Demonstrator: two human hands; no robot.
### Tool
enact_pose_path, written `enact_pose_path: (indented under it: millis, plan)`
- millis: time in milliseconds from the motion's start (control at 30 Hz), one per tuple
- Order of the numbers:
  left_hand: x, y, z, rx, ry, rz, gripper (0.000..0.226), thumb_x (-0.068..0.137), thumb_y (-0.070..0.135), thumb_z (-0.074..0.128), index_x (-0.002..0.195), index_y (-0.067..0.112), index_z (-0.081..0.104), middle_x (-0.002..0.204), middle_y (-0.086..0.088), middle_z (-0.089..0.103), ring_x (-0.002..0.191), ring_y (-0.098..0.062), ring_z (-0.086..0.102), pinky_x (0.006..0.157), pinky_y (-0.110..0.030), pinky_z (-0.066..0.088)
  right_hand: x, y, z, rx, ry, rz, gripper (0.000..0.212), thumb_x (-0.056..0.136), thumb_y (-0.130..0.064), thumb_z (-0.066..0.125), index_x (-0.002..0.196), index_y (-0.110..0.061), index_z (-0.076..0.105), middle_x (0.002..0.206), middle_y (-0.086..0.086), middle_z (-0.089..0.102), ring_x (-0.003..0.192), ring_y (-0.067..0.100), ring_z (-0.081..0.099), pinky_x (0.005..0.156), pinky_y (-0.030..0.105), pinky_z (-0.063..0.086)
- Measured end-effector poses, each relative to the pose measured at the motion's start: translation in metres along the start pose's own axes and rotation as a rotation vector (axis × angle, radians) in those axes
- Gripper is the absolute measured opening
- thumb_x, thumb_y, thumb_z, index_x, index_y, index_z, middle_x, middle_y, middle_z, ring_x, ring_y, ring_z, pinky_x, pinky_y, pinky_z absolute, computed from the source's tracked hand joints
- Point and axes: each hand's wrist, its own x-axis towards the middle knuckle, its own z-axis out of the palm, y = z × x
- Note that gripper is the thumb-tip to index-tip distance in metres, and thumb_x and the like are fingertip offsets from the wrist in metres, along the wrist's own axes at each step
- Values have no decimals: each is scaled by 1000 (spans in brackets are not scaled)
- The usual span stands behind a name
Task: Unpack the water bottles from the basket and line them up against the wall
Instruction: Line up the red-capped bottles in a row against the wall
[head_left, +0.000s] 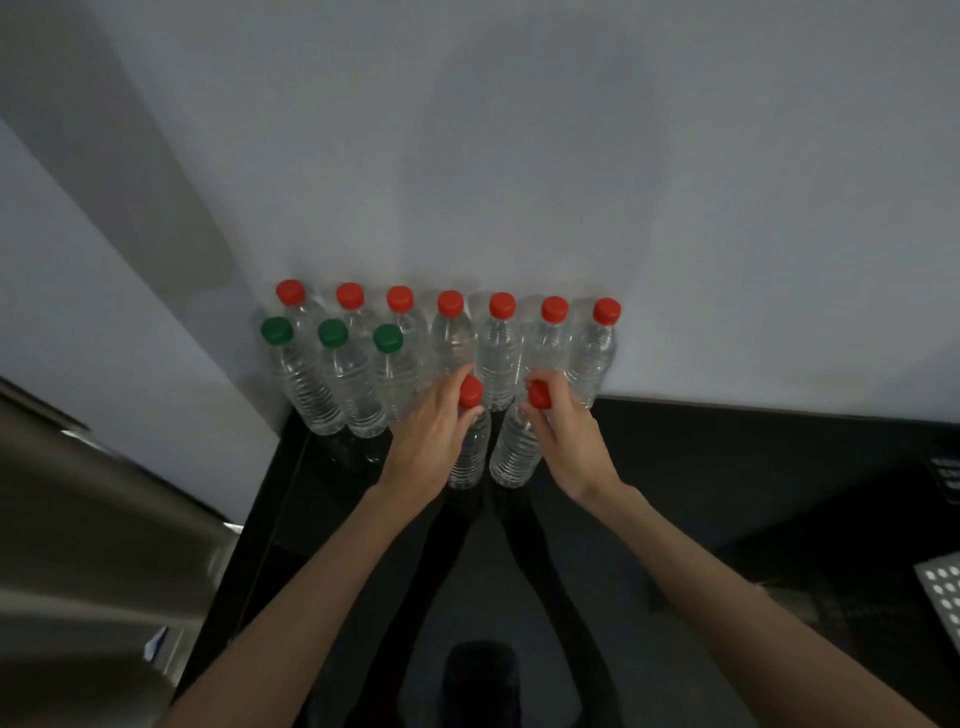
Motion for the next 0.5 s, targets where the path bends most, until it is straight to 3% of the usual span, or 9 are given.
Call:
enact_pose_path:
  millis: [100, 200, 333, 433, 500]
  plan:
    - [-8, -7, 7, -111, 62, 15, 53, 95, 31, 49, 143, 11, 38, 130, -6, 56, 117, -15, 56, 97, -27, 47, 2, -2, 5, 67, -25, -14, 29, 99, -22, 50, 125, -29, 38, 106, -2, 57, 92, 13, 60, 80, 36, 53]
    - [-18, -12, 11, -265, 104, -26, 57, 92, 28, 59, 145, 18, 37, 134, 5, 51, 122, 0, 46, 100, -12, 37, 2, -3, 11, 88, -110, -52, 40, 94, -19, 59, 128, -26, 38, 107, -5, 54, 98, 9, 57, 86, 29, 50]
    - [-23, -10, 16, -487, 142, -174, 68, 78, 20, 78, 136, 31, 44, 132, 24, 51, 124, 5, 47, 104, -25, 42, 1, 4, 16, 90, -148, 1, 72, 79, -8, 75, 133, -31, 32, 123, -3, 51, 114, 12, 53, 99, 36, 48]
    - [-33, -17, 28, -528, 124, -326, 76, 71, 17, 82, 126, 50, 41, 113, 46, 51, 110, 19, 48, 100, -33, 48, 1, 7, 17, 96, -144, -4, 78, 76, -5, 76, 134, -32, 30, 125, -2, 50, 114, 15, 55, 98, 40, 50]
    - [-39, -23, 38, -539, 108, -407, 78, 69, 20, 83, 127, 51, 40, 108, 48, 52, 106, 21, 49, 97, -36, 50, 2, 5, 18, 98, -140, -23, 77, 77, -3, 75, 133, -31, 30, 125, -1, 49, 113, 16, 54, 96, 41, 51]
